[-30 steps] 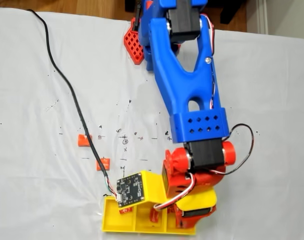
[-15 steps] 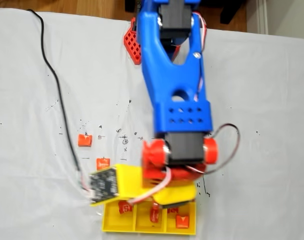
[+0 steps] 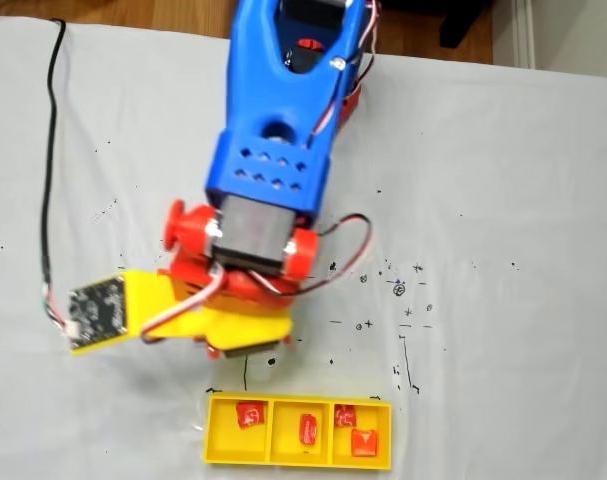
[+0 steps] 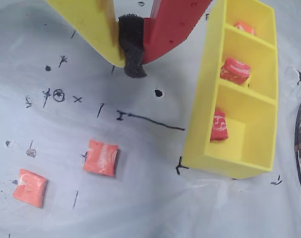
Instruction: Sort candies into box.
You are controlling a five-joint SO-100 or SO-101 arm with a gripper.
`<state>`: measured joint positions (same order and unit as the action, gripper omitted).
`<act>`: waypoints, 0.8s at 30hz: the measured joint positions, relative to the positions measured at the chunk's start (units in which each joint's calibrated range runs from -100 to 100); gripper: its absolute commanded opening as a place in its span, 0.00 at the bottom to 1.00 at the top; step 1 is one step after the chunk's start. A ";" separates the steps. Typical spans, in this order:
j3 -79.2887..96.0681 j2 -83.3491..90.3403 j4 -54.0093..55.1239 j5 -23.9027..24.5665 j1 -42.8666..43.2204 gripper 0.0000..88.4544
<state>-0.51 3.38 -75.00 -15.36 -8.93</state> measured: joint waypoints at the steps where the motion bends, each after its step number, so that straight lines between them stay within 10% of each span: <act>1: 0.34 0.08 0.00 -0.39 -0.62 0.03; 12: 2.57 0.08 0.32 -3.52 -6.16 0.28; 24: 5.30 -2.79 3.02 -4.98 -8.27 0.31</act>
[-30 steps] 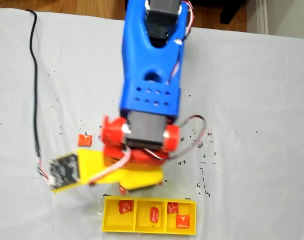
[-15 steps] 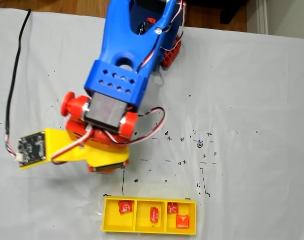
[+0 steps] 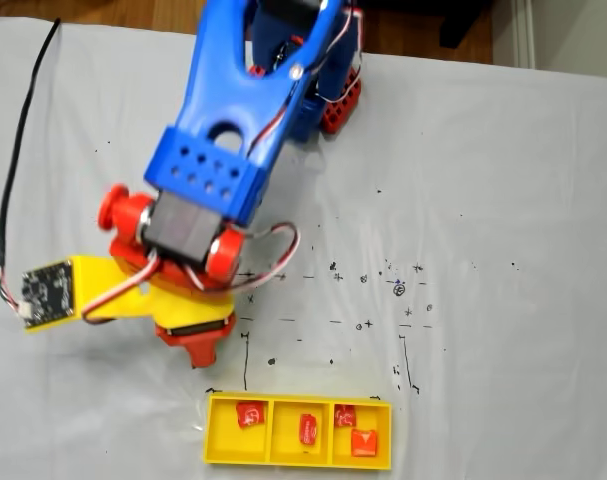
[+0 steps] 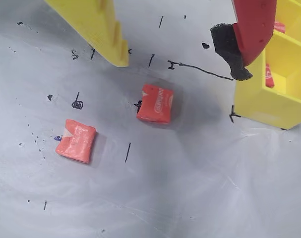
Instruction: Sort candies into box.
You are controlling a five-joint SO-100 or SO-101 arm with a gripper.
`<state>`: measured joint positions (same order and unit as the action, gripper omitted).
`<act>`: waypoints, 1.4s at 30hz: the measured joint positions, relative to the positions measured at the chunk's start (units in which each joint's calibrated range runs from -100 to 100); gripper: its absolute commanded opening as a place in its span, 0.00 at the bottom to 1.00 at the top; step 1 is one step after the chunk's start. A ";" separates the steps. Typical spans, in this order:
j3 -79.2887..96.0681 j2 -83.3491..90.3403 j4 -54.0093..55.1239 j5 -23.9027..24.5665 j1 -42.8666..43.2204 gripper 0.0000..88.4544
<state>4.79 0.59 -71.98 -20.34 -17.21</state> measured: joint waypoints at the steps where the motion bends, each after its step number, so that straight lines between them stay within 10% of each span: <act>1: 0.00 -0.76 0.00 0.00 0.00 0.32; 42: -7.10 -17.09 1.35 -0.39 -0.94 0.32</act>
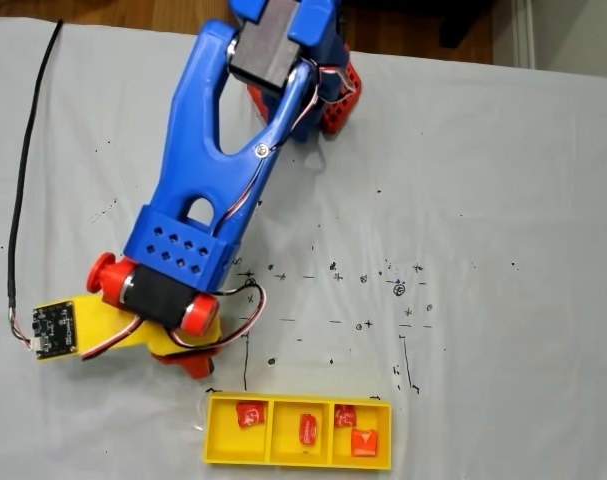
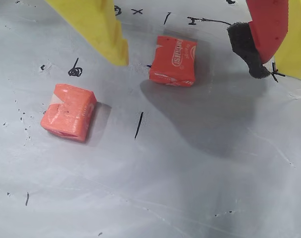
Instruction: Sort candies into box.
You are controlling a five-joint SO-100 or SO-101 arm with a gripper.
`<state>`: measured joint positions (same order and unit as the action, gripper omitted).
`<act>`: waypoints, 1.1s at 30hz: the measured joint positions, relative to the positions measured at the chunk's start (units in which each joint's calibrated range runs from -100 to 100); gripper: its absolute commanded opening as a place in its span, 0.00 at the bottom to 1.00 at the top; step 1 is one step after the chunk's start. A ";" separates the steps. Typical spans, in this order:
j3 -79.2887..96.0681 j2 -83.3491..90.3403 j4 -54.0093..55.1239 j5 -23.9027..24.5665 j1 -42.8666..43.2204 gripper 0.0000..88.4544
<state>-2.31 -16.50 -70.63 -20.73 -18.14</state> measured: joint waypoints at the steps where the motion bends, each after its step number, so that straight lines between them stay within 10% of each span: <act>1: 0.94 -0.17 0.63 -0.10 0.00 0.32; 33: 12.66 6.43 12.22 3.76 2.18 0.00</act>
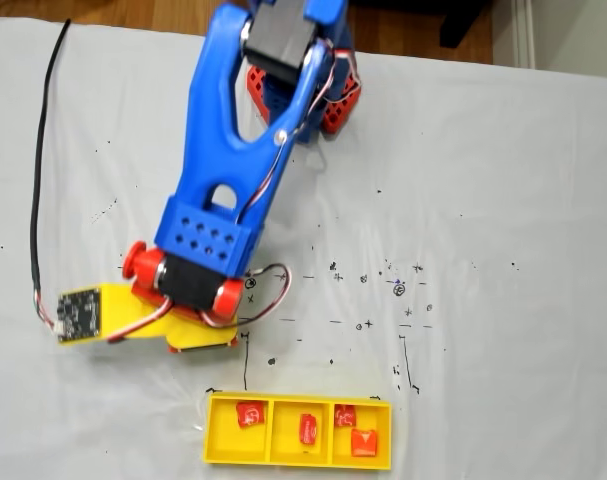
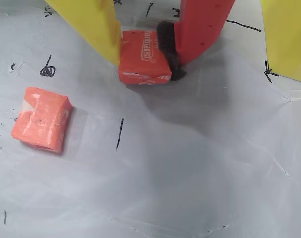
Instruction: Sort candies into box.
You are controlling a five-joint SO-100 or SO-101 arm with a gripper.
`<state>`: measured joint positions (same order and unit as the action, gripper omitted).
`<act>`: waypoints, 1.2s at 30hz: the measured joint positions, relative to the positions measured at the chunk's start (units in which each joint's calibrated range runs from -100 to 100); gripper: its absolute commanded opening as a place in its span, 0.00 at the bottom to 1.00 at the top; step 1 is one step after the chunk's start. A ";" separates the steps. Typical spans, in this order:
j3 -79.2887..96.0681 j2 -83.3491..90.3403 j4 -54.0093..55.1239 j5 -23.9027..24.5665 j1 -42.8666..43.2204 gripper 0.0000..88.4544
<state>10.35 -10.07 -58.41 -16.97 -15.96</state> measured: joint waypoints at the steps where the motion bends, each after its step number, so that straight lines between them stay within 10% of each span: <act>1: 1.11 1.44 0.87 0.59 0.00 0.00; 16: 8.81 24.45 8.97 10.50 8.51 0.00; 36: -4.36 10.24 11.19 13.72 17.01 0.00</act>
<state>5.99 0.17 -47.22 -3.25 1.05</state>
